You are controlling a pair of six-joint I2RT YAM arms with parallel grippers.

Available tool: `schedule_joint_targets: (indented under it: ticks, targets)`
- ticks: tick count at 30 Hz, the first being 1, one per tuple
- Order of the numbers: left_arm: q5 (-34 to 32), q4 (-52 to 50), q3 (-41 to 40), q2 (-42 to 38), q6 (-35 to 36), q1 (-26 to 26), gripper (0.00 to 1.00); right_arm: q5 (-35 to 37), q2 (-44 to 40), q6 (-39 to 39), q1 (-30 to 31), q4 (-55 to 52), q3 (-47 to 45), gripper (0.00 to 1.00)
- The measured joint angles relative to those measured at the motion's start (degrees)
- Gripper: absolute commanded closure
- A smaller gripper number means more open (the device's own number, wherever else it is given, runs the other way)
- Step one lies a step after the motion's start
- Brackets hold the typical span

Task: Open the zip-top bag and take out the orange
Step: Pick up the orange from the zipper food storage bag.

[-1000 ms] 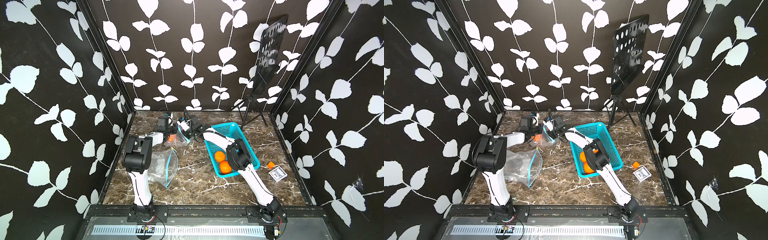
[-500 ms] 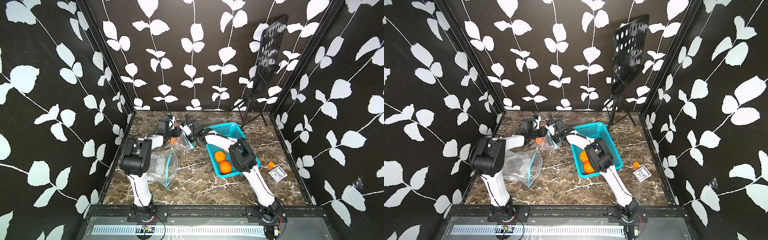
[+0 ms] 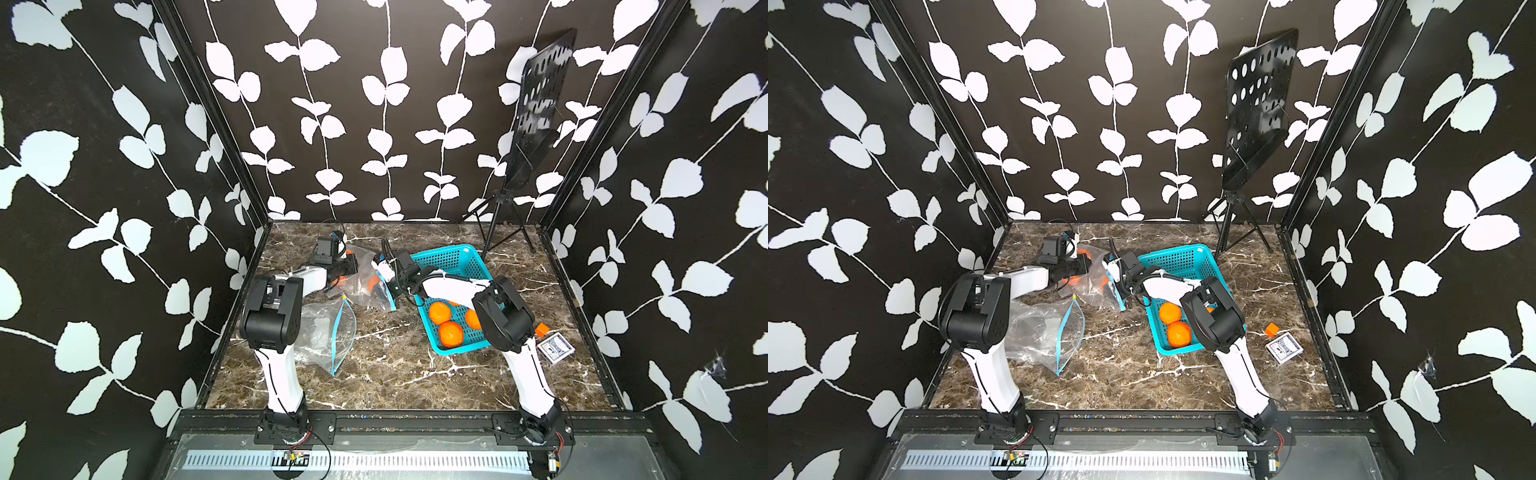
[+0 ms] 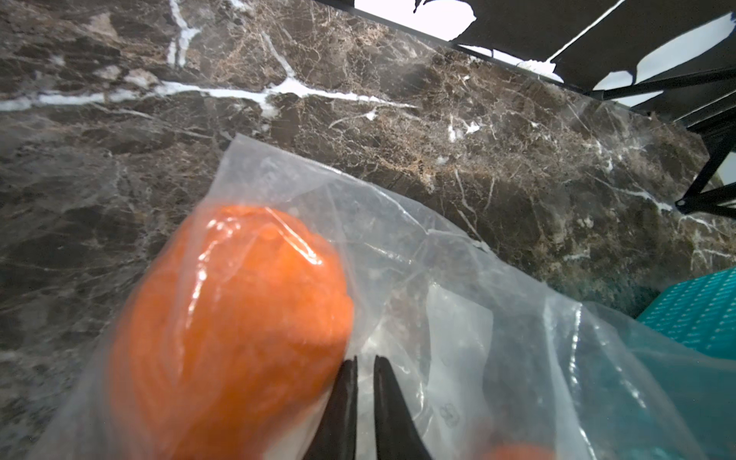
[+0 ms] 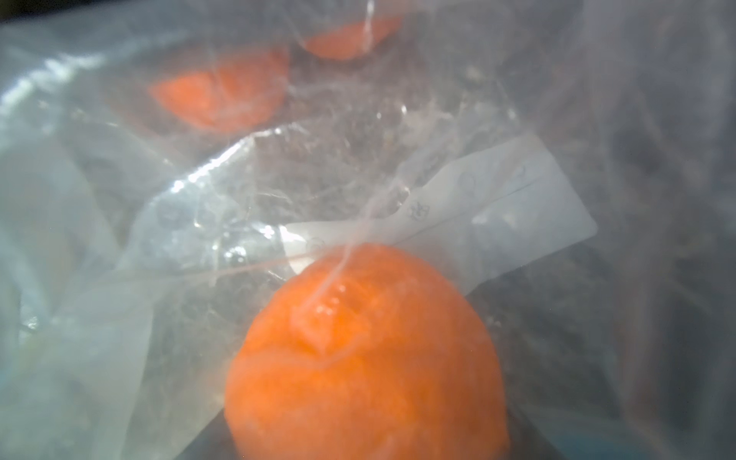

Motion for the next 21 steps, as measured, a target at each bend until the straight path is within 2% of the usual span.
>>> schedule_joint_targets:
  ticks: [2,6,10,14,17,21]
  targets:
    - [0.9,0.7,-0.9,-0.4,0.0,0.0,0.59,-0.8,0.0,-0.2,0.0,0.3,0.0,0.42]
    - [3.6,2.2,-4.5,-4.5,0.0,0.1,0.51,-1.7,0.0,0.0,0.0,0.3,0.0,0.42]
    - [5.7,5.2,-10.4,-13.8,0.1,0.1,0.45,-2.4,0.0,1.0,0.0,0.4,0.0,0.42]
    - [8.3,8.1,-15.0,-22.3,-1.2,-0.5,0.43,-2.3,0.0,2.5,0.0,0.4,0.2,0.42]
    - [8.5,9.3,-17.3,-24.9,-2.9,-3.9,0.41,-2.3,0.0,3.9,0.0,0.7,0.2,0.43]
    - [8.6,9.7,-19.4,-24.6,-5.1,-9.9,0.4,-2.3,0.0,5.0,0.0,0.8,1.0,0.43]
